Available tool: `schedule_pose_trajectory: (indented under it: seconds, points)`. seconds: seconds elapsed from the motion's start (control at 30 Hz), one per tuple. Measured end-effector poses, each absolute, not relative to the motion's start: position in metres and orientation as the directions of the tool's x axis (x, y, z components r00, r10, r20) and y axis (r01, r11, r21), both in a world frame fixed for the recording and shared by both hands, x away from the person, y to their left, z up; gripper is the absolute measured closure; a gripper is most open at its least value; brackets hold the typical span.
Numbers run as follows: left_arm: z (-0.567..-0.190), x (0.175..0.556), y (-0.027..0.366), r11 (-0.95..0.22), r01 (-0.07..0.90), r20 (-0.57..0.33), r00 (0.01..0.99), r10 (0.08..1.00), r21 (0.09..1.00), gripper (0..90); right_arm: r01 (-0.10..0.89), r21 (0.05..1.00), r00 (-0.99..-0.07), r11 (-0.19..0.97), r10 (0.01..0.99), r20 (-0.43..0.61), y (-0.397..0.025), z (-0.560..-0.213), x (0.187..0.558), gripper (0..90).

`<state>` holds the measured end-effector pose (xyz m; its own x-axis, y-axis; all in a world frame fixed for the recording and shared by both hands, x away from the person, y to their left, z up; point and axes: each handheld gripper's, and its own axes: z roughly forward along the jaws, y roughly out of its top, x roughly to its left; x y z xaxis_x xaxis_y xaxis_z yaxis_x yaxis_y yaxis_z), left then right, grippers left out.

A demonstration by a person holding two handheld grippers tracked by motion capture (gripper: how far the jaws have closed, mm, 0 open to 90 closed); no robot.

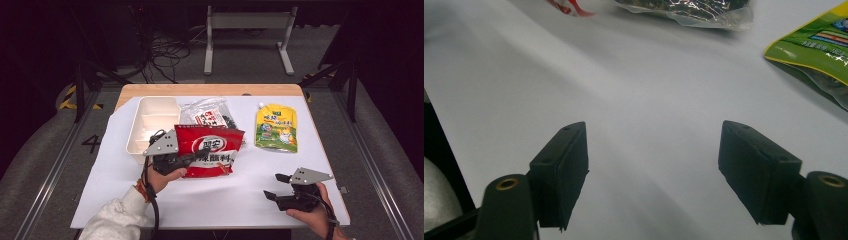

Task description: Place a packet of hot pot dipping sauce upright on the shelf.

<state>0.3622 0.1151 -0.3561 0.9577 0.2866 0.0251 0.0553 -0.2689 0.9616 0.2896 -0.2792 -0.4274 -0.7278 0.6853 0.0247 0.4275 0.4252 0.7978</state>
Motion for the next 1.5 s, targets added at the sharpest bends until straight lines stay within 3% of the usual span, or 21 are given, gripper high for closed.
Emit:
schedule_pose_trajectory:
  seconds: [0.43,0.67,1.5]
  points:
    - [-0.307,0.391,0.178,-0.280,-0.031,0.150,0.898,0.414,0.959,90.0,0.450,0.790,-0.742,0.417,0.667,0.070,-0.278,-0.433,0.294,27.7]
    - [-0.291,0.419,0.202,-0.271,-0.027,0.155,0.872,0.464,0.962,90.0,0.469,0.782,-0.728,0.410,0.681,0.080,-0.280,-0.437,0.293,27.6]
    - [-0.314,0.521,0.232,-0.358,0.062,0.152,0.828,0.540,0.931,90.0,0.566,0.744,-0.637,0.355,0.761,0.121,-0.300,-0.455,0.269,27.4]
